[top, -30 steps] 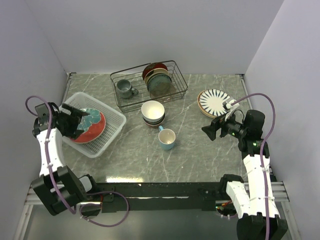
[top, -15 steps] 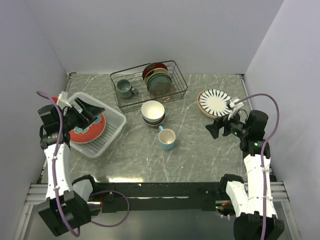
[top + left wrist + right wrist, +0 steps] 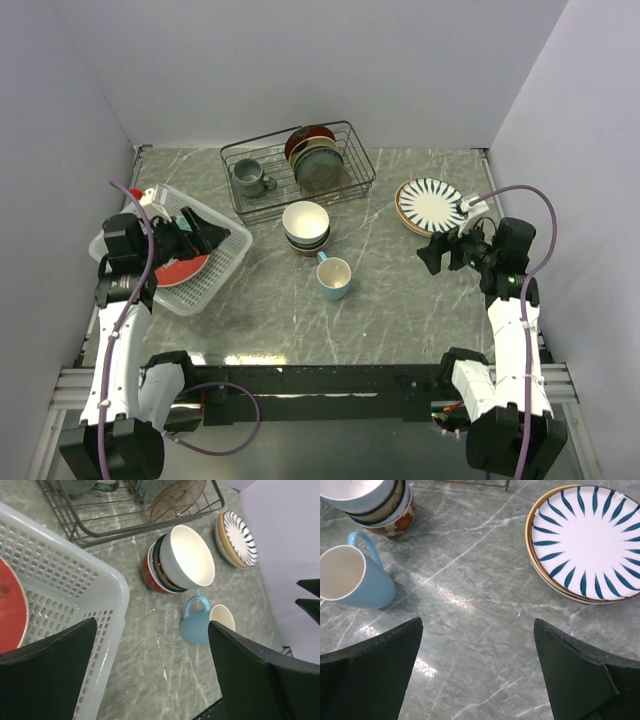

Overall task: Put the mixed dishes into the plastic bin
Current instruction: Pick up the plate at the center of the board.

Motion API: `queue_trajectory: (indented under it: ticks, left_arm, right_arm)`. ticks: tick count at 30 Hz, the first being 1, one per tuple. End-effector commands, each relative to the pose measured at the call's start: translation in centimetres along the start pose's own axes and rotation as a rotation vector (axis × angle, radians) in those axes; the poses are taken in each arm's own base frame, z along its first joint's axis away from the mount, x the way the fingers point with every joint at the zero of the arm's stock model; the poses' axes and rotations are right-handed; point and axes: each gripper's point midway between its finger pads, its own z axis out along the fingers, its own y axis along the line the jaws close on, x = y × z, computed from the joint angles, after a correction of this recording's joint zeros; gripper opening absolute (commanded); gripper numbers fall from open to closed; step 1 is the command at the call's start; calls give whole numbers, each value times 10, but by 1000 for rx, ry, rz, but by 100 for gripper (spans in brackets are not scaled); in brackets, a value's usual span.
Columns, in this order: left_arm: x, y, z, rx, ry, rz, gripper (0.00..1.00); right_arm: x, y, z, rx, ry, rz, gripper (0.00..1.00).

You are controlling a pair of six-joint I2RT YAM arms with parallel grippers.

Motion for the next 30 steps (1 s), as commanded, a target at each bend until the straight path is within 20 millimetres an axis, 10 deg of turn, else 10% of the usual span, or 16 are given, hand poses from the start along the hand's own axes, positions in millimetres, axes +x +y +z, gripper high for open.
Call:
queue_trajectory:
  ticks: [1,30]
  left_arm:
    - [-1,8,-2,-64,-47,102,99]
    - [-4,5,-12,-95,-97,124,99]
  right_arm:
    - [-8,-17,2,48,6,-58,100]
    - [-39,-86,89,199,362,-242,98]
